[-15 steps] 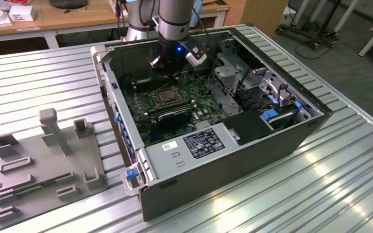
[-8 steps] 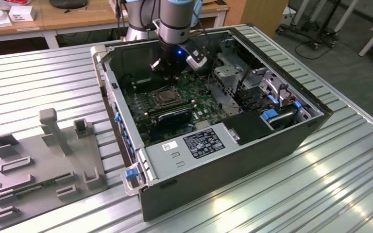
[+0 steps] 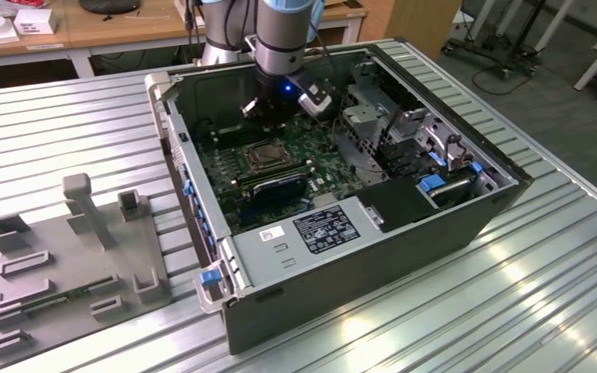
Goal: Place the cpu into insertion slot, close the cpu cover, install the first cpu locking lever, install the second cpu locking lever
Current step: 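Install the first cpu locking lever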
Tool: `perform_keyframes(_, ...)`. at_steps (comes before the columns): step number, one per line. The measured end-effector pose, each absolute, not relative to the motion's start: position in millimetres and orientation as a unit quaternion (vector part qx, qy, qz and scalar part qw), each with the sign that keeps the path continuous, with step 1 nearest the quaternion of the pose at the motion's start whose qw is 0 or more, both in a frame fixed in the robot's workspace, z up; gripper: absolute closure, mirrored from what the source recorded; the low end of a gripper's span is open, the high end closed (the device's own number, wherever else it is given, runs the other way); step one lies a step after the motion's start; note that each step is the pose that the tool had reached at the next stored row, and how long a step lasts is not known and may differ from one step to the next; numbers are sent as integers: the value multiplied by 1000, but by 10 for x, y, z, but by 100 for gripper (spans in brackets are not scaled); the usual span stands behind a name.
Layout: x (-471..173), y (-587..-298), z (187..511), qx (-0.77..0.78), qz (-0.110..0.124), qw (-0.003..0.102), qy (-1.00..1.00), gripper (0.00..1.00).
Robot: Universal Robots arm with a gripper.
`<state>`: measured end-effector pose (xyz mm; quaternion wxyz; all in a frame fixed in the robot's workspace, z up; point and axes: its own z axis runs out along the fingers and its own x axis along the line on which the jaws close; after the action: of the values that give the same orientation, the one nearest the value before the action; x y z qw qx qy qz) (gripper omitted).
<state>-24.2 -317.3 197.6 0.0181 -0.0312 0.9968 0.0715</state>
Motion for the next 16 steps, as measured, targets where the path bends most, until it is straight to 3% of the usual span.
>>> perform_keyframes(16,-240,-3184,1996,-31,72,18,997,90)
